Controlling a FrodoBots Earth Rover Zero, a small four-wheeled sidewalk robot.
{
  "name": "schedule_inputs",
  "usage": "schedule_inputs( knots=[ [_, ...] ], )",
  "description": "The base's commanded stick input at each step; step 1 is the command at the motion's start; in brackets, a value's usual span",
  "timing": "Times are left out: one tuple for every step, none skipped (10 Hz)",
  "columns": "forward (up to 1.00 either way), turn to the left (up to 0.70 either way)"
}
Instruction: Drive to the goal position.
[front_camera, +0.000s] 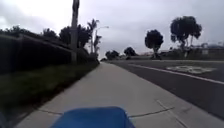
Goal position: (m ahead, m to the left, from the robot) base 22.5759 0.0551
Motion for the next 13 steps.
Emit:
schedule_inputs(
  knots=[
    [1.00, 0.00],
    [1.00, 0.00],
    [1.00, 0.00],
    [1.00, 0.10],
    [1.00, 0.27],
    [1.00, 0.27],
    [1.00, 0.27],
    [1.00, 0.00],
    [1.00, 0.00],
    [1.00, 0.00],
    [1.00, 0.00],
    [1.00, 0.00],
    [1.00, 0.00]
  ],
)
